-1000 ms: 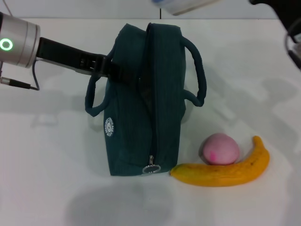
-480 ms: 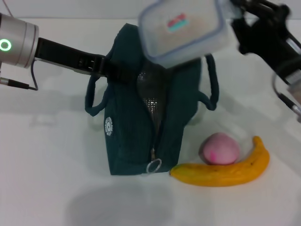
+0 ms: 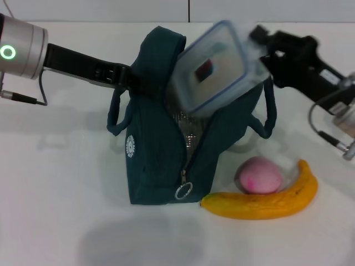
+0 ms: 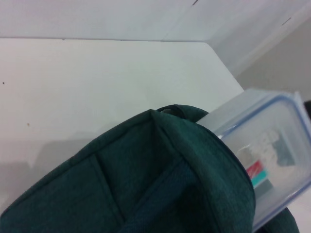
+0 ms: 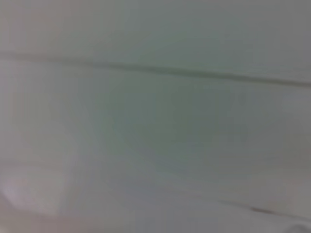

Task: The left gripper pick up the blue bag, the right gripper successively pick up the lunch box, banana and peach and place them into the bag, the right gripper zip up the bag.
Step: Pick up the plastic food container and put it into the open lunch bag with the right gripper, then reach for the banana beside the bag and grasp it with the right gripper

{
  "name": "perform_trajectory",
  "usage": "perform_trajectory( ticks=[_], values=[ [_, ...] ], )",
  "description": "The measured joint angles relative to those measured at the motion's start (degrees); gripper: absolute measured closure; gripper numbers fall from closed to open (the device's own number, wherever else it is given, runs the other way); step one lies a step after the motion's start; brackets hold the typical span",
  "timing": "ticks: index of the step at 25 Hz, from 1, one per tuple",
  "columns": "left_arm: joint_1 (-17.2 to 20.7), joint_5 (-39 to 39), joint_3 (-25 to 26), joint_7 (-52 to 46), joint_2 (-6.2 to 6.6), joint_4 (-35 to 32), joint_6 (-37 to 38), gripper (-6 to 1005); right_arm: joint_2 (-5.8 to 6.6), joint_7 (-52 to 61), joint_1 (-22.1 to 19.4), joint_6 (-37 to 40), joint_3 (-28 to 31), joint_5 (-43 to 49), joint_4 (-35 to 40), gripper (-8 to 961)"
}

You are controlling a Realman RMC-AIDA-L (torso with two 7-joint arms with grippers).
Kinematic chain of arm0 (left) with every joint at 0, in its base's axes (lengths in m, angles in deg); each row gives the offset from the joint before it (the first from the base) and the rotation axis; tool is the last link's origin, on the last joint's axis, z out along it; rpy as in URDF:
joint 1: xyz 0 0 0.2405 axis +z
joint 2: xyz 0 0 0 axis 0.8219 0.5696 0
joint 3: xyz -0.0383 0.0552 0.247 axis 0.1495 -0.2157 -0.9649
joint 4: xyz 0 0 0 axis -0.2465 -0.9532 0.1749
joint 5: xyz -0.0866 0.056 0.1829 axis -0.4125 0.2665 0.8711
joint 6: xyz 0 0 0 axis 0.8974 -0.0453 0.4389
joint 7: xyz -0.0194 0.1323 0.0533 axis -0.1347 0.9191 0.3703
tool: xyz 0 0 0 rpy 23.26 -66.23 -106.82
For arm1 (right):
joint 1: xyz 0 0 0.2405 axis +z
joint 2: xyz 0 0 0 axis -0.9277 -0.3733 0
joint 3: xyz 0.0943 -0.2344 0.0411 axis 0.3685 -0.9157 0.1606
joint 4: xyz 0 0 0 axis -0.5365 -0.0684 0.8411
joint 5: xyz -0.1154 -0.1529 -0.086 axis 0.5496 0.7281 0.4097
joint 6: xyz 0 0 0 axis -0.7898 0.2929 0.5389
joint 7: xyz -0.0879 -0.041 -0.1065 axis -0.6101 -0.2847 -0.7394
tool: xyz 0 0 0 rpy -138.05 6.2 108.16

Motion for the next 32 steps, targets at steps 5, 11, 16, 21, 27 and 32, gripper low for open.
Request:
perform_trajectory(
  ticks=[5,11,16,21,27,32],
  values=[
    [-0.2,0.0,-0.1,0.0,-0.29,0.0,0.0,936,0.0,-5.5,3.6,-3.4,0.0,6.5,0.0,870],
    [-0.1,0.0,-0.1,0.4,-0.65,0.0,0.0,935,0.13,-11.5,4.6,-4.5,-0.5,13.2,3.7,874],
    [0.4,0.0,-0.1,0.5,-0.66,0.0,0.0,935,0.27,-17.1,4.4,-3.6,-1.3,13.5,6.3,867],
    [0.4,0.0,-0.1,0.5,-0.68,0.0,0.1,934,0.36,-20.7,4.3,-2.4,-1.3,13.1,8.9,743],
    [0.7,0.0,-0.1,0.5,-0.8,0.0,0.3,934,0.68,-20.7,4.5,4.3,-3.8,13.2,15.5,591],
    [1.5,0.0,-0.1,0.5,-0.75,0.0,0.4,934,0.66,-17.6,3.9,16.6,-6.8,12.9,29.1,501]
  ],
)
